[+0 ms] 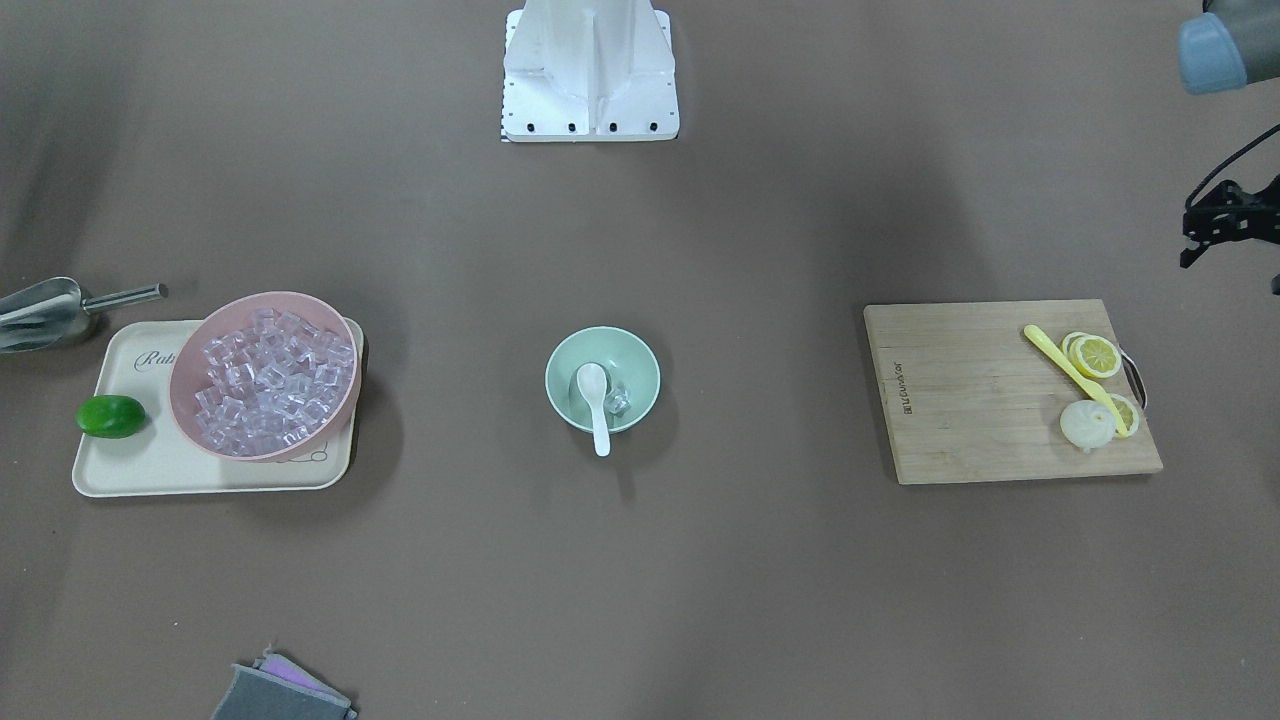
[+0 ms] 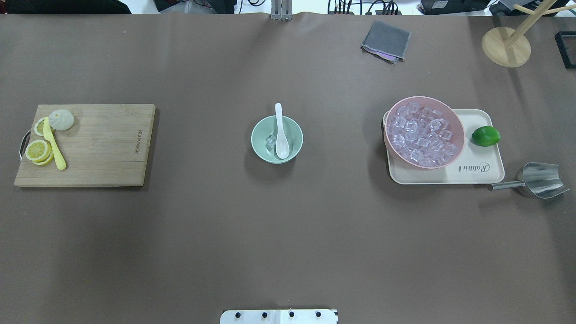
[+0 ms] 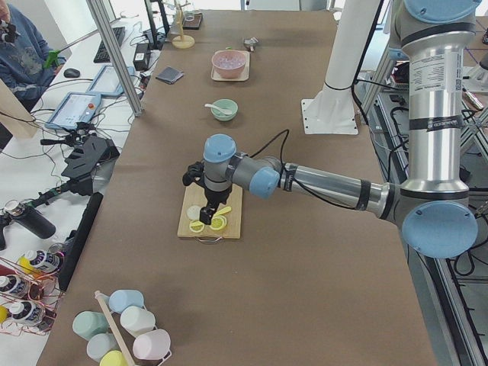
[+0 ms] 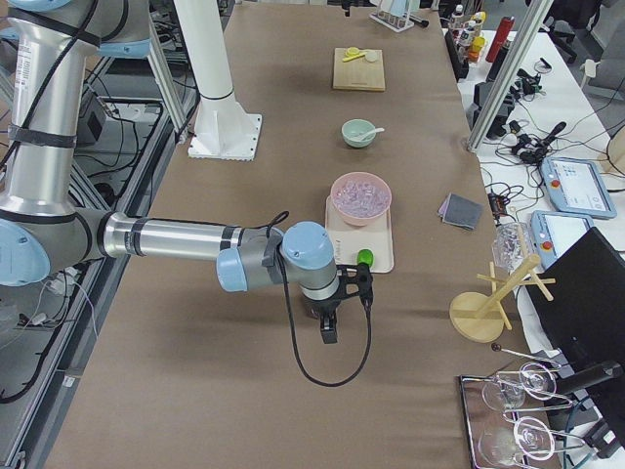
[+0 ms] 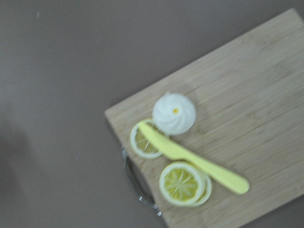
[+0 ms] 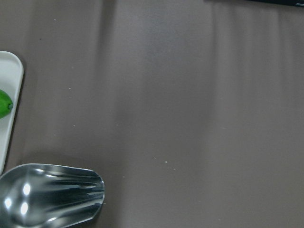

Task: Put spoon and ice into bowl

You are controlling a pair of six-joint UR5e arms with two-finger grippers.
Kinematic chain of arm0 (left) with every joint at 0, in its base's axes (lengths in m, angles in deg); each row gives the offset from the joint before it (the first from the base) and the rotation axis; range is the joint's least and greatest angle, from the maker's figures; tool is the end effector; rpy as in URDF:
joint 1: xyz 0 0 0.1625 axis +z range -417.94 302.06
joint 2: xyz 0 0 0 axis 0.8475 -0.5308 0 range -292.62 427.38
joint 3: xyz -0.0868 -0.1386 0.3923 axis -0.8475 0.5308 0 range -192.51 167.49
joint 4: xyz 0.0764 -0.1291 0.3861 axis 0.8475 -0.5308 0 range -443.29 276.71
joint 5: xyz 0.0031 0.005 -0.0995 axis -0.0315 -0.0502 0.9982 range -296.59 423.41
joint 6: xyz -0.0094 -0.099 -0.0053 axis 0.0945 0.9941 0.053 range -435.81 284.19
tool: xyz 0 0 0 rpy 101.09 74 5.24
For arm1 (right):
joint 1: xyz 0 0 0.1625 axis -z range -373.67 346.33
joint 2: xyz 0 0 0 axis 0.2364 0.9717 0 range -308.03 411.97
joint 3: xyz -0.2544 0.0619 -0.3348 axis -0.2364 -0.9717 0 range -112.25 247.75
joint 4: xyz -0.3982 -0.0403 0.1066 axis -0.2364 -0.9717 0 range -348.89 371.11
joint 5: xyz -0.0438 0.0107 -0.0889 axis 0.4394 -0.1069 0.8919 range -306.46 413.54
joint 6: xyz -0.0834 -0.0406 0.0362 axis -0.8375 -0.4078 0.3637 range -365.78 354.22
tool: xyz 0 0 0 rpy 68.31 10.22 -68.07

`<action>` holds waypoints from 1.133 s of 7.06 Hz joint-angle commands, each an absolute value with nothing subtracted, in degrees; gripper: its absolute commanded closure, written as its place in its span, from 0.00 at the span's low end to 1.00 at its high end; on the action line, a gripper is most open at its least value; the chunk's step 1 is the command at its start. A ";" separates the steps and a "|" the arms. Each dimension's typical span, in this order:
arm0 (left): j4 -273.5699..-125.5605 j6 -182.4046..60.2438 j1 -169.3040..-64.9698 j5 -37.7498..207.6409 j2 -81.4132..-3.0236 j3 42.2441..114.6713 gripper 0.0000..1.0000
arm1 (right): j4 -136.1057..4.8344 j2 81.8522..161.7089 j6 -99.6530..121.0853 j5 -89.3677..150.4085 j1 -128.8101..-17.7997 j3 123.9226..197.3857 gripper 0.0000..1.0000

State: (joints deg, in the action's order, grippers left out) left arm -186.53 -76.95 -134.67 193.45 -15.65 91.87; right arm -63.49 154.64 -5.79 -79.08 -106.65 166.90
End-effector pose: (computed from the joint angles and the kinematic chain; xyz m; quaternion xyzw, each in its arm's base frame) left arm 0.0377 -0.4611 0.5700 0.1319 0.3527 0.1768 0.9094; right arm 0.0871 -0.4069 0.6524 0.1058 -0.3588 -0.0136 0.9273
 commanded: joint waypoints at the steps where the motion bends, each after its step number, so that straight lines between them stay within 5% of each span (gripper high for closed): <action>1: -186.56 -78.18 -139.41 197.88 -13.49 89.71 0.02 | -63.60 154.46 -12.62 -80.05 -110.43 162.95 0.00; 8: -188.05 -80.56 -142.49 197.88 -13.13 88.21 0.02 | -67.02 150.50 -12.20 -82.86 -110.62 162.84 0.00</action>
